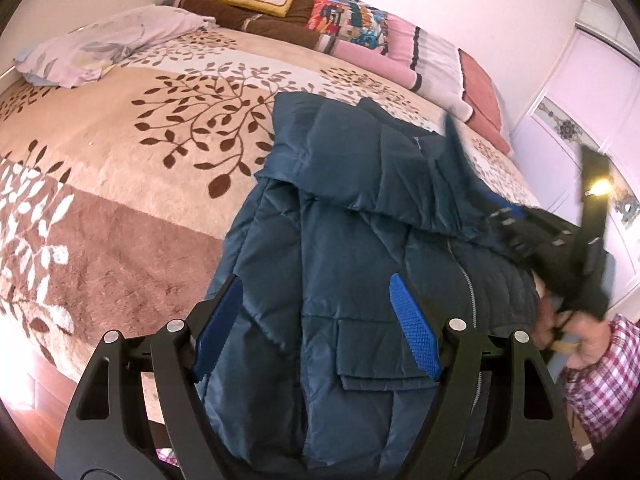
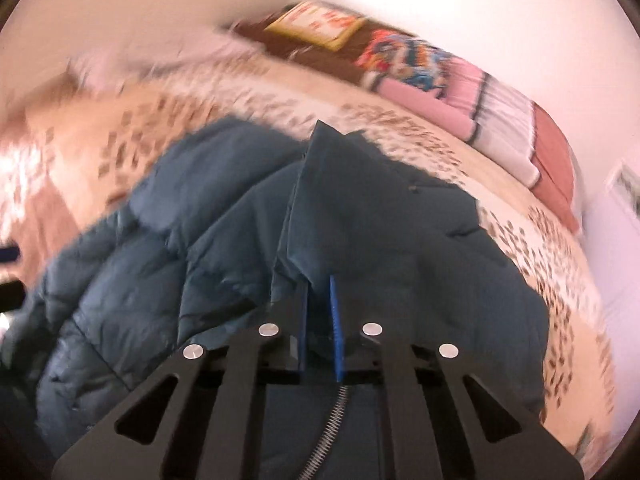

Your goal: Fold large clothes

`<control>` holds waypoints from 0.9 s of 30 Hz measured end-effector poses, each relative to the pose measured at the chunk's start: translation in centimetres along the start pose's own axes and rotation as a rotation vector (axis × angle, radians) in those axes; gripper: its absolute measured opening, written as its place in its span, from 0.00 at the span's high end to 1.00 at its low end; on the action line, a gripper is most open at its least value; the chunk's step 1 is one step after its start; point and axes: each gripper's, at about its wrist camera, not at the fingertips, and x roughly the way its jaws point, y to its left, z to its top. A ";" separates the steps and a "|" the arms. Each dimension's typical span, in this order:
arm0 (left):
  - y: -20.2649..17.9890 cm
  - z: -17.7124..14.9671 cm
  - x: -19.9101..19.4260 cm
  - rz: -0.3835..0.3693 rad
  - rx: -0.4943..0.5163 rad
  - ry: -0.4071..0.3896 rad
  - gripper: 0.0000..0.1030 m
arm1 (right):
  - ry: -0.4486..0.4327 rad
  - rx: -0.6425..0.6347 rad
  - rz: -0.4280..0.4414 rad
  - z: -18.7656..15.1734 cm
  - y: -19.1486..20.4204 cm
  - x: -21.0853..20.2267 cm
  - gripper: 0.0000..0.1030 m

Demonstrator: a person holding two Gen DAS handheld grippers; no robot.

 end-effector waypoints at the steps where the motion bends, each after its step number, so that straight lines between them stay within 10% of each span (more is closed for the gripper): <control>1: -0.3 0.0 0.1 -0.002 0.006 0.001 0.27 | -0.009 0.061 0.010 0.0 -1.4 -0.7 0.89; 11: -2.8 -0.1 0.6 -0.010 0.052 0.022 0.27 | 0.074 0.547 0.008 -4.3 -14.4 -1.3 0.89; 24: -5.5 0.5 1.8 0.030 0.117 0.045 0.27 | 0.217 0.802 0.133 -10.0 -18.4 1.4 0.89; 27: -5.9 1.9 2.1 0.049 0.128 0.017 0.27 | 0.189 0.840 0.172 -10.2 -18.8 0.5 0.63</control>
